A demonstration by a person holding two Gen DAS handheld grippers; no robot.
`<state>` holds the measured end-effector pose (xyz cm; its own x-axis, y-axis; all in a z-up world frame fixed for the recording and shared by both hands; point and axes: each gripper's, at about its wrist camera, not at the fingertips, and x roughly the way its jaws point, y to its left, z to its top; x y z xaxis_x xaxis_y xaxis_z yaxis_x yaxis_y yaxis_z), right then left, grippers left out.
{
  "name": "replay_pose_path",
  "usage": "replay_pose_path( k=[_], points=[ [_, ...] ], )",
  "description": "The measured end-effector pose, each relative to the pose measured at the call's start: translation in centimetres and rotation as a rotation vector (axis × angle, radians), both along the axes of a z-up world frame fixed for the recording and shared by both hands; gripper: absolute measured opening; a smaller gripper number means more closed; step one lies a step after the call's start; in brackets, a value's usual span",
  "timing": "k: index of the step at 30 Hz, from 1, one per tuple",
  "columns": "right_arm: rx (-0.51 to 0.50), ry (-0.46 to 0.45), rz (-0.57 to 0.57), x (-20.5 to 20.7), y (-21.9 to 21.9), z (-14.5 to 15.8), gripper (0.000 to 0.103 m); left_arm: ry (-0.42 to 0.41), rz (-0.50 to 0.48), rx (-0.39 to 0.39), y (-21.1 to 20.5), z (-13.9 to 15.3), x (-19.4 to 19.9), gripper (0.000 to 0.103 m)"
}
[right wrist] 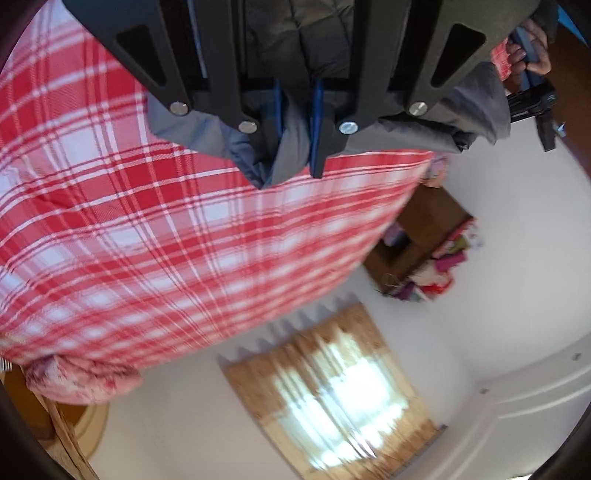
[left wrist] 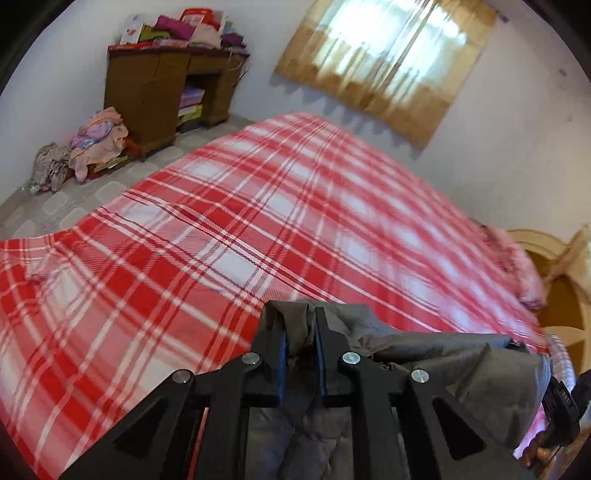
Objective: Fold large clothes
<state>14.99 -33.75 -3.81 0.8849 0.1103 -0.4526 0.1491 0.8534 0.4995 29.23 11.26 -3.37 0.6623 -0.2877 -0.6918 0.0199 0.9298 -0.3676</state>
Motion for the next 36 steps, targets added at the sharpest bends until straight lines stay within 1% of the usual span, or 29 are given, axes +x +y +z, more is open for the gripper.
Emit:
replay_pose_path(
  k=[2, 4, 6, 7, 8, 9, 10, 12, 14, 15, 17, 19, 20, 21, 22, 24, 25, 26, 27, 28, 29, 30, 31, 33, 35, 36],
  points=[
    [-0.020, 0.041, -0.037, 2.2, -0.6, -2.2, 0.016, 0.011, 0.017, 0.017, -0.7, -1.5, 1.9, 0.012],
    [-0.046, 0.073, -0.068, 3.5, -0.9, -3.8, 0.015, 0.024, 0.034, 0.021, -1.3, -2.8, 3.6, 0.012],
    [-0.103, 0.096, -0.108, 4.5, -0.7, -5.1, 0.015, 0.034, 0.046, 0.020, -1.6, -4.4, 5.0, 0.012],
    [-0.132, 0.102, -0.123, 4.7, -0.4, -5.6, 0.015, 0.037, 0.051, 0.024, -1.9, -4.8, 5.4, 0.015],
    [-0.180, 0.113, -0.145, 4.9, -0.1, -6.1, 0.015, 0.038, 0.059, 0.030, -2.0, -5.6, 5.9, 0.015],
    [-0.207, 0.120, -0.158, 5.2, 0.3, -6.4, 0.015, 0.043, 0.061, 0.030, -2.1, -6.4, 6.2, 0.017],
    [-0.236, 0.130, -0.170, 5.4, 0.6, -7.0, 0.015, 0.053, 0.063, 0.020, -2.3, -6.9, 6.4, 0.018],
    [-0.266, 0.159, -0.182, 5.9, 1.1, -7.4, 0.015, 0.077, 0.062, -0.040, -2.1, -7.7, 6.8, 0.020],
    [-0.272, 0.165, -0.190, 5.7, 0.9, -7.4, 0.015, 0.084, 0.059, -0.125, -1.0, -7.5, 6.7, 0.020],
    [-0.262, 0.164, -0.192, 5.8, 0.7, -7.5, 0.015, 0.087, 0.064, -0.170, 0.1, -6.9, 6.6, 0.020],
    [-0.217, 0.159, -0.192, 5.5, -0.2, -7.6, 0.015, 0.078, 0.082, -0.211, 1.8, -5.3, 6.2, 0.021],
    [-0.176, 0.159, -0.190, 5.4, -0.9, -7.8, 0.016, 0.045, 0.108, -0.195, 3.1, -3.3, 5.3, 0.023],
    [-0.160, 0.158, -0.188, 5.5, -0.9, -7.7, 0.017, 0.029, 0.107, -0.172, 3.4, -2.1, 4.6, 0.025],
    [-0.139, 0.154, -0.186, 5.0, -1.3, -7.1, 0.018, 0.017, 0.083, -0.146, 3.2, -1.1, 3.8, 0.027],
    [-0.126, 0.141, -0.190, 4.6, -1.3, -6.4, 0.022, 0.009, 0.055, -0.118, 2.8, -0.3, 3.1, 0.027],
    [-0.115, 0.069, -0.231, 2.4, -1.2, -4.1, 0.044, -0.016, -0.016, -0.029, 1.1, 1.4, 1.0, 0.027],
    [-0.134, 0.021, -0.271, 0.9, -0.9, -2.6, 0.068, -0.034, -0.043, 0.003, 0.4, 1.8, 0.1, 0.027],
    [-0.172, -0.033, -0.312, -0.8, -0.3, -0.8, 0.078, -0.063, -0.087, 0.038, -1.0, 2.4, -1.3, 0.027],
    [-0.206, -0.050, -0.322, -1.6, 0.4, 0.3, 0.078, -0.086, -0.131, 0.062, -2.5, 2.7, -2.7, 0.027],
    [-0.234, -0.055, -0.294, -1.9, 1.5, 1.5, 0.078, -0.101, -0.172, 0.079, -4.0, 2.8, -3.6, 0.027],
    [-0.251, -0.057, -0.236, -1.9, 2.6, 2.4, 0.070, -0.116, -0.225, 0.092, -5.9, 2.8, -4.8, 0.027],
    [-0.272, -0.047, -0.149, -1.3, 4.5, 3.1, 0.055, -0.125, -0.275, 0.093, -7.9, 2.8, -5.9, 0.027],
    [-0.285, -0.037, -0.100, -0.8, 5.8, 3.4, 0.051, -0.129, -0.313, 0.087, -9.3, 2.6, -6.6, 0.027],
    [-0.292, -0.013, 0.031, 0.9, 9.5, 3.4, 0.050, -0.152, -0.412, 0.078, -13.4, 2.0, -8.2, 0.027],
    [-0.268, 0.014, 0.109, 2.8, 12.3, 2.4, 0.050, -0.171, -0.448, 0.113, -16.3, 1.1, -8.7, 0.028],
    [-0.278, 0.040, 0.132, 4.0, 13.6, 1.7, 0.050, -0.167, -0.443, 0.126, -17.2, 0.7, -8.3, 0.028]
  ],
)
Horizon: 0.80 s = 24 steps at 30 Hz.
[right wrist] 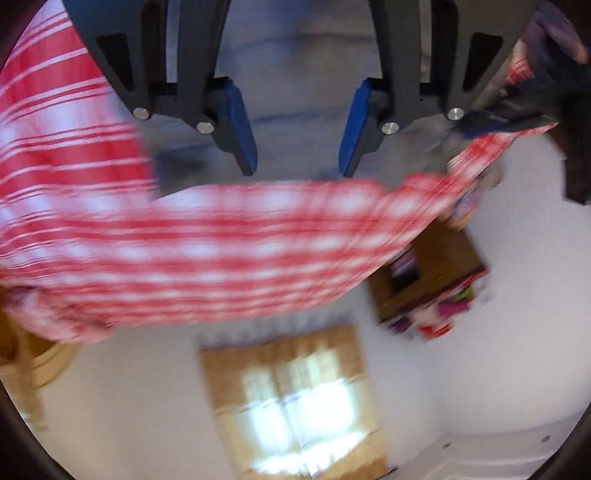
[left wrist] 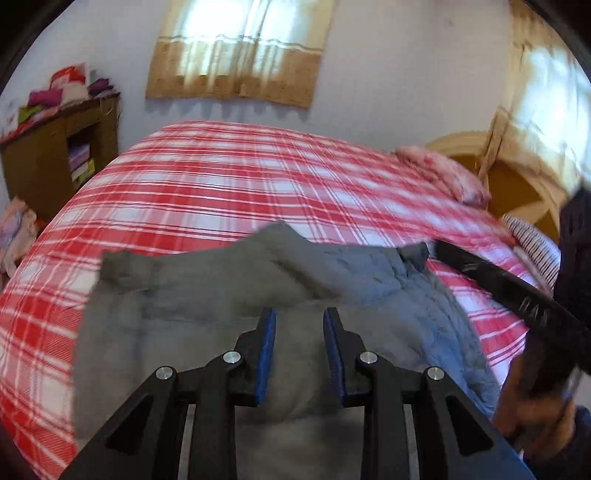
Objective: Fold large clothes
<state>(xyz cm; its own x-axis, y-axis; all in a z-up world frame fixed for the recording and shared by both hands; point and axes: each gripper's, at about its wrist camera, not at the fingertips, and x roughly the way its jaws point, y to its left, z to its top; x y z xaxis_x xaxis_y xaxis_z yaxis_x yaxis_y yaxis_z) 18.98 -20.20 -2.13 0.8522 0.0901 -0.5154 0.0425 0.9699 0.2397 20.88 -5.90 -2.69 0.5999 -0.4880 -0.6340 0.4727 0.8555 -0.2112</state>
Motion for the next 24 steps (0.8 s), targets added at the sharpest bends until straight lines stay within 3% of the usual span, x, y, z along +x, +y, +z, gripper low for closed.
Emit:
replay_pose_path(
  k=[6, 9, 11, 15, 20, 24],
  points=[
    [-0.069, 0.131, -0.013, 5.4, 1.5, -5.8, 0.045, 0.104, 0.170, 0.037, -0.5, -5.2, 5.5, 0.028],
    [-0.066, 0.125, -0.031, 5.9, 0.6, -7.7, 0.045, 0.167, 0.208, -0.049, 0.8, -7.4, 7.6, 0.028],
    [-0.047, 0.113, -0.031, 5.9, 0.2, -8.5, 0.045, 0.155, 0.218, -0.085, 1.2, -8.2, 7.8, 0.028],
    [-0.042, 0.111, -0.038, 6.6, 0.1, -9.6, 0.045, 0.090, 0.231, -0.077, 0.5, -9.2, 7.4, 0.028],
    [-0.055, 0.166, -0.044, 7.2, 0.4, -10.2, 0.044, 0.108, 0.240, -0.054, 0.1, -10.0, 8.2, 0.028],
    [-0.087, 0.224, -0.053, 7.8, 0.7, -10.4, 0.044, 0.102, 0.246, 0.014, -1.0, -10.3, 8.7, 0.028]
  ],
)
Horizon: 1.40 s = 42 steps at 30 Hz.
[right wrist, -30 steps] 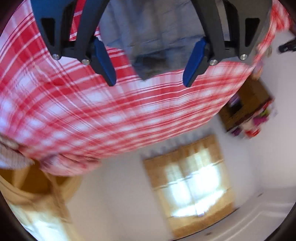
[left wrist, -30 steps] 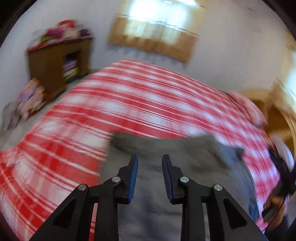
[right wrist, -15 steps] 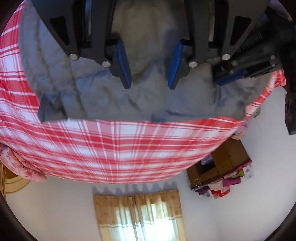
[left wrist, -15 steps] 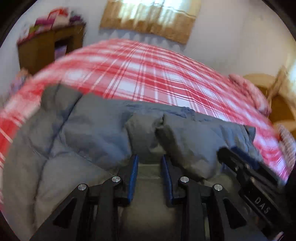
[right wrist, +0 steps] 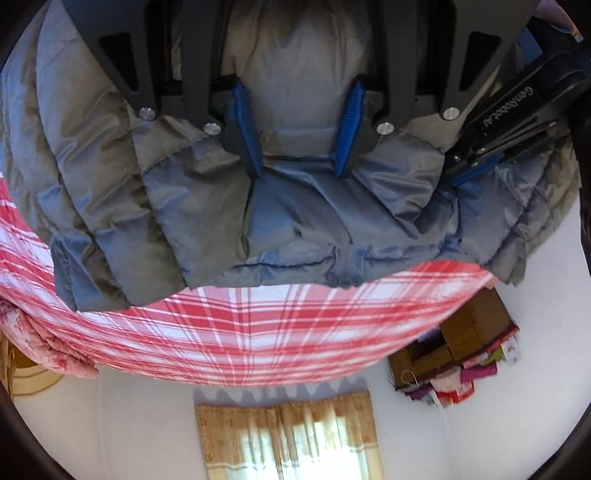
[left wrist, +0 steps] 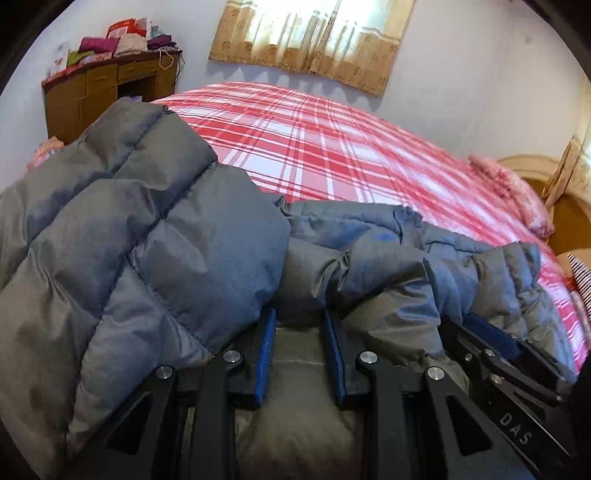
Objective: Fold large clothes
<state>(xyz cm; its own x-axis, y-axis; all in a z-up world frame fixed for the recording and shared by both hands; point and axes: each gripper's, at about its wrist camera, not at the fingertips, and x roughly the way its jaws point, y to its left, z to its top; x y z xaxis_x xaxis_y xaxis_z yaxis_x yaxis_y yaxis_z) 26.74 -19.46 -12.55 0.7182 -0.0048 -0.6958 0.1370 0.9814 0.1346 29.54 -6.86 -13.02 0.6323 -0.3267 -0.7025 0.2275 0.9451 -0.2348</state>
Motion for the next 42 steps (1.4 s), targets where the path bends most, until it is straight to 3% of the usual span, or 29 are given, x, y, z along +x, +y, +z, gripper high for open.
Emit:
replay_pose_path(
  k=[1, 4, 8, 17, 21, 23, 24, 27, 31, 33, 37, 42],
  points=[
    [0.017, 0.003, 0.003, 0.0, -0.3, 0.1, 0.044, -0.002, -0.001, 0.008, -0.1, 0.0, 0.0, 0.028],
    [0.055, -0.038, -0.064, -1.3, -2.8, 0.9, 0.028, 0.003, -0.002, -0.010, 0.3, -0.1, 0.1, 0.027],
    [0.073, -0.019, -0.150, -3.3, -7.0, 0.2, 0.000, 0.001, -0.005, -0.014, 0.3, -0.1, 0.0, 0.027],
    [0.216, -0.044, -0.216, -5.2, -10.6, -1.7, 0.000, 0.017, -0.023, -0.065, 1.3, -0.2, 0.2, 0.027],
    [0.224, -0.030, -0.206, -5.2, -10.3, -1.3, 0.000, 0.022, -0.026, -0.023, 0.8, 0.1, 0.0, 0.027],
    [0.252, -0.024, -0.180, -5.1, -10.7, -0.9, 0.006, 0.047, -0.041, -0.010, 0.8, 0.8, -0.1, 0.028],
    [0.267, -0.023, -0.174, -5.3, -10.8, -0.2, 0.014, 0.061, -0.055, -0.006, 1.0, 1.4, -0.2, 0.028],
    [0.335, -0.162, -0.135, -7.6, -10.3, 3.2, 0.022, 0.061, -0.058, -0.038, 2.4, 3.3, -0.9, 0.028],
    [0.259, -0.196, -0.018, -8.3, -6.5, 6.7, 0.022, -0.022, -0.043, -0.043, 5.3, 6.6, -2.9, 0.028],
    [0.202, -0.153, 0.070, -6.8, -3.4, 7.5, 0.022, -0.065, -0.024, -0.019, 6.9, 7.7, -3.6, 0.028],
    [0.061, -0.003, 0.158, -1.5, 1.8, 5.9, 0.022, -0.084, 0.055, 0.105, 8.2, 7.3, -2.5, 0.028],
    [-0.011, 0.076, 0.078, 3.9, 1.4, 2.2, 0.020, -0.013, 0.100, 0.170, 9.2, 3.7, 0.7, 0.028]
  ],
)
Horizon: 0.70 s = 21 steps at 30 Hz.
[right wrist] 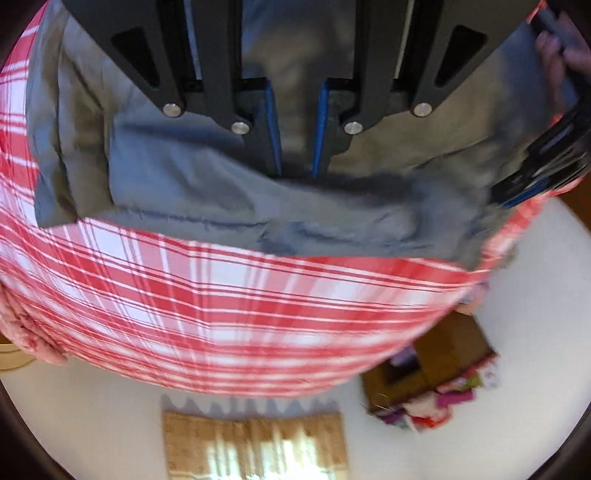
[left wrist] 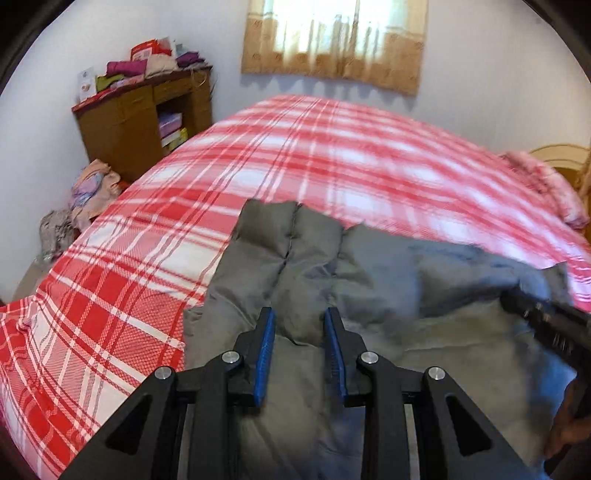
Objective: Fold large clothes
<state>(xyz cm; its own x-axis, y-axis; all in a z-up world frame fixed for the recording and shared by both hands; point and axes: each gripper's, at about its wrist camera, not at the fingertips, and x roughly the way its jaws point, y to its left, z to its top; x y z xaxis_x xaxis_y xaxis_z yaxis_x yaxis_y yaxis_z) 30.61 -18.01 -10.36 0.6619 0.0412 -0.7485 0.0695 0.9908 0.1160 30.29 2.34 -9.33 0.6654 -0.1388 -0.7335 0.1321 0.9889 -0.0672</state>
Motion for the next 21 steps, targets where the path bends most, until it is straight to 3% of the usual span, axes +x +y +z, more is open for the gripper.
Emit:
replay_pose_path(
  k=[3, 7, 11, 15, 18, 21],
  points=[
    [0.059, 0.001, -0.018, 0.9, -1.4, -3.0, 0.018, -0.004, -0.004, -0.025, 0.2, -1.7, 0.4, 0.029],
    [0.098, -0.048, -0.037, 0.3, -2.0, -3.2, 0.017, -0.058, -0.005, 0.009, -0.9, -3.0, 0.4, 0.031],
    [0.140, -0.047, -0.041, 0.5, -2.2, -3.0, 0.015, -0.029, -0.009, 0.044, -1.5, -3.6, 0.9, 0.031],
    [0.108, -0.012, -0.050, -0.1, -2.0, -1.7, 0.015, 0.021, -0.031, -0.052, 0.9, -1.7, -0.2, 0.031],
    [0.107, -0.151, -0.034, -4.6, -1.2, 2.0, 0.020, -0.025, -0.022, -0.137, 4.2, 0.5, -3.2, 0.032],
    [0.097, -0.223, 0.011, -8.4, 1.0, 4.1, 0.020, -0.071, 0.046, -0.207, 8.0, 1.9, -6.9, 0.049]
  ],
)
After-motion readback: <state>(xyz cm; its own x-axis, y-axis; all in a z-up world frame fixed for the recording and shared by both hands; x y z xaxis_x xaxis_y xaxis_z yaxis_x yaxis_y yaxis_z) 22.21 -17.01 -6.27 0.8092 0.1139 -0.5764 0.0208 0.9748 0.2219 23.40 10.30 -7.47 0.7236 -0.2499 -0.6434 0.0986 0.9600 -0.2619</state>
